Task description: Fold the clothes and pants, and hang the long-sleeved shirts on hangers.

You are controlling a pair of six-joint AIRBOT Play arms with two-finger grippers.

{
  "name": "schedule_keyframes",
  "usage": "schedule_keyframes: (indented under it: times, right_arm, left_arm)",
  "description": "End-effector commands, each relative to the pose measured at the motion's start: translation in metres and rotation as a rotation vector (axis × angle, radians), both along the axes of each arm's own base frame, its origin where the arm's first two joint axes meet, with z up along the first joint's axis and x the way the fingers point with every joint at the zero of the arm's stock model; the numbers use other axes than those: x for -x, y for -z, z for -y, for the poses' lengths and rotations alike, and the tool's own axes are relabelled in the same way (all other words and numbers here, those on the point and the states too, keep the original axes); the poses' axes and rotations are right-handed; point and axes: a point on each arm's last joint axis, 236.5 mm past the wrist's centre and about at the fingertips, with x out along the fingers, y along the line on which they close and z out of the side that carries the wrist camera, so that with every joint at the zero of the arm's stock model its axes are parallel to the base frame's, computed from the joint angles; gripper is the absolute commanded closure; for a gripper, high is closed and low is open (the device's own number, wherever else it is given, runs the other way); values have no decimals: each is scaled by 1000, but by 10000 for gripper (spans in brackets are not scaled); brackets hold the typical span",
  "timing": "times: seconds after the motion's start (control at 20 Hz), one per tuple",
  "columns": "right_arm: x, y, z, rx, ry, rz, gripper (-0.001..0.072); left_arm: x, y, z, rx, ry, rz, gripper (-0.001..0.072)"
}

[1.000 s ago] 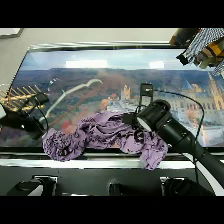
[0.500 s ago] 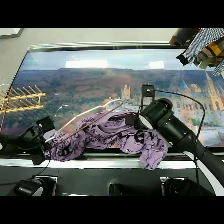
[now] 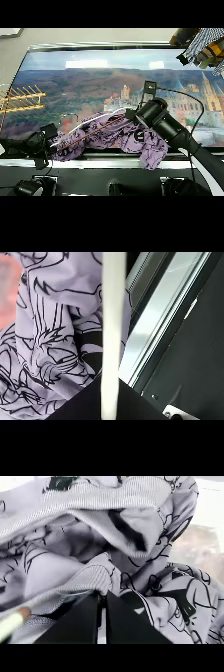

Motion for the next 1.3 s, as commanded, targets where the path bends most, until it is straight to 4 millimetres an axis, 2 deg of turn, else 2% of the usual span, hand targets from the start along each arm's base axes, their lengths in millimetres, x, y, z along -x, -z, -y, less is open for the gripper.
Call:
schedule_keyframes:
  times: [0.0, 0.3, 0.6, 0.95, 1.25]
  right_arm:
    - [-4, -1, 5, 7, 39, 18, 674]
    - [8, 0, 21, 76, 42, -31, 675]
    - [15, -20, 35, 105, 10, -9, 675]
    - [21, -16, 21, 62, -41, -39, 675]
    - [12, -35, -2, -54, -88, 50, 674]
  left_arm:
    - [0, 5, 3, -6, 68, -10, 684]
    - [-4, 20, -5, -64, 130, -46, 683]
    - [-5, 21, -7, -75, 130, -44, 684]
    - [-12, 21, -6, -72, 139, -14, 684]
    - [-14, 29, -5, -80, 148, -53, 684]
